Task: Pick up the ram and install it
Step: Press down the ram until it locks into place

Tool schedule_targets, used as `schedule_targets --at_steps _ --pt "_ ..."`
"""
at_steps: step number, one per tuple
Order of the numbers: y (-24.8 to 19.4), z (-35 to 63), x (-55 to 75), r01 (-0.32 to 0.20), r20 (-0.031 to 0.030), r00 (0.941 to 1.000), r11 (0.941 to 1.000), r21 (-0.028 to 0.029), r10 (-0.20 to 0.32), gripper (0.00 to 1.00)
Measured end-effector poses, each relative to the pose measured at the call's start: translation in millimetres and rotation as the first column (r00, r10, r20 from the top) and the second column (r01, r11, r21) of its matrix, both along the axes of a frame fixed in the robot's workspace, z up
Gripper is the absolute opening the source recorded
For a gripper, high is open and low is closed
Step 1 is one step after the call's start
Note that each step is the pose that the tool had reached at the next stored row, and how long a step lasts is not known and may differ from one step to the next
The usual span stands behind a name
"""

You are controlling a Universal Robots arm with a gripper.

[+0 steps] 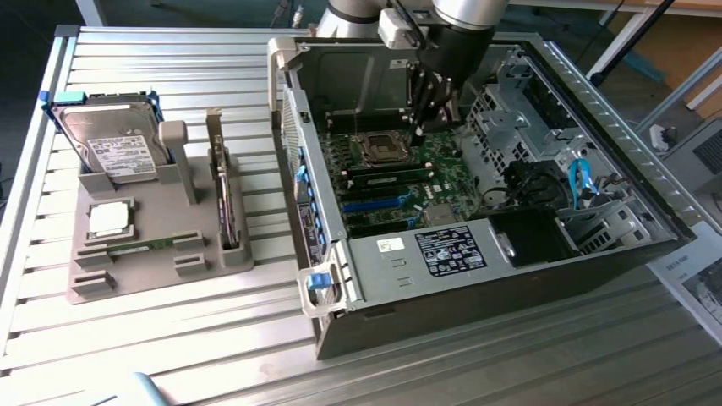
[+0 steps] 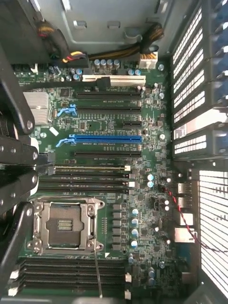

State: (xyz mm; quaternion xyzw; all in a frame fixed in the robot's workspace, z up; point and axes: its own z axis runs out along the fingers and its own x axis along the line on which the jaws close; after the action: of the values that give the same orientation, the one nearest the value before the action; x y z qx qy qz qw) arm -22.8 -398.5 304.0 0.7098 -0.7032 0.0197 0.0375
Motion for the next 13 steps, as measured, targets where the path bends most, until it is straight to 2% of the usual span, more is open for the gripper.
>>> schedule_targets --at_steps 4,5,9,11,13 --pt "0.0 15.9 0.1 0.000 -0.0017 1.0000 1.0000 -0.0013 0.000 0.11" --pt "0.0 24.8 0.1 0.000 -0.0027 1.0000 1.0000 -0.0020 0.000 0.11" --pt "0.0 36.8 0.1 0.000 -0.0038 1.0000 1.0000 -0.0024 0.000 0.11" --pt "0.0 46.3 0.1 0.000 -0.0045 1.0000 1.0000 -0.0034 0.000 0.11" --pt "0.0 50.4 0.1 0.000 -0.0049 1.0000 1.0000 -0.0040 0.000 0.11"
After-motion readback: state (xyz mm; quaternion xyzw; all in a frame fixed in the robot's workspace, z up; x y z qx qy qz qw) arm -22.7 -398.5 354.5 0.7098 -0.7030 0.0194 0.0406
